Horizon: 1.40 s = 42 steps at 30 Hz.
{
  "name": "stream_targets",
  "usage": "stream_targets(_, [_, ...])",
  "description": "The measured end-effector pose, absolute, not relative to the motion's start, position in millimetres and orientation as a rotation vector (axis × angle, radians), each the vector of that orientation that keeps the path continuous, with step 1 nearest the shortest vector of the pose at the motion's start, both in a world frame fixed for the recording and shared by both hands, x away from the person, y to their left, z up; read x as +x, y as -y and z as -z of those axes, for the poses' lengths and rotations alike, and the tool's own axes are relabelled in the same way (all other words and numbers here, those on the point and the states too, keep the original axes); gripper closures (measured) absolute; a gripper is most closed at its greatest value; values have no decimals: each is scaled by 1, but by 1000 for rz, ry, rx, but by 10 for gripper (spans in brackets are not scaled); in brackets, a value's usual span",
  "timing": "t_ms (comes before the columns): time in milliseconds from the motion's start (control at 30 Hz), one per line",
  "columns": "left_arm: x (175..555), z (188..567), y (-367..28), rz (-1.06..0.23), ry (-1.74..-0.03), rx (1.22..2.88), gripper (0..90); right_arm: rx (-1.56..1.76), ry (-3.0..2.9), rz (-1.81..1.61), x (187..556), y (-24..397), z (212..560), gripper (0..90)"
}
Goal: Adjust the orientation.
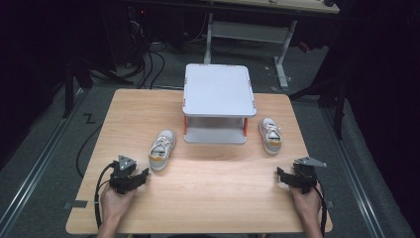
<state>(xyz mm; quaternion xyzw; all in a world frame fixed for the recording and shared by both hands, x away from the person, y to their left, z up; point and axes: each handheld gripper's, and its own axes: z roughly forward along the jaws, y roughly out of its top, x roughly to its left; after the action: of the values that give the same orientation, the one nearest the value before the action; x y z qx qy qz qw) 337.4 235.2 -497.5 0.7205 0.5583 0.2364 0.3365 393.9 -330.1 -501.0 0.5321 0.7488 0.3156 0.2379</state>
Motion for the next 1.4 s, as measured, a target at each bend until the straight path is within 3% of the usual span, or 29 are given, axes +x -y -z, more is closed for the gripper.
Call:
stream_targets(367, [335, 459, -237, -592, -1407, 1802, 519, 1456, -2052, -866, 394, 330, 501, 279])
stream_targets(633, [359, 434, -231, -596, -1395, 1834, 499, 1457, -2052, -866, 394, 330, 501, 278])
stream_targets(1000, [396, 441, -219, -553, -1419, 1963, 539, 1458, -2054, -868, 393, 330, 501, 278])
stream_targets(1400, [406, 447, -215, -533, -1414, 2006, 628, 1457, -2055, -868, 393, 330, 501, 277])
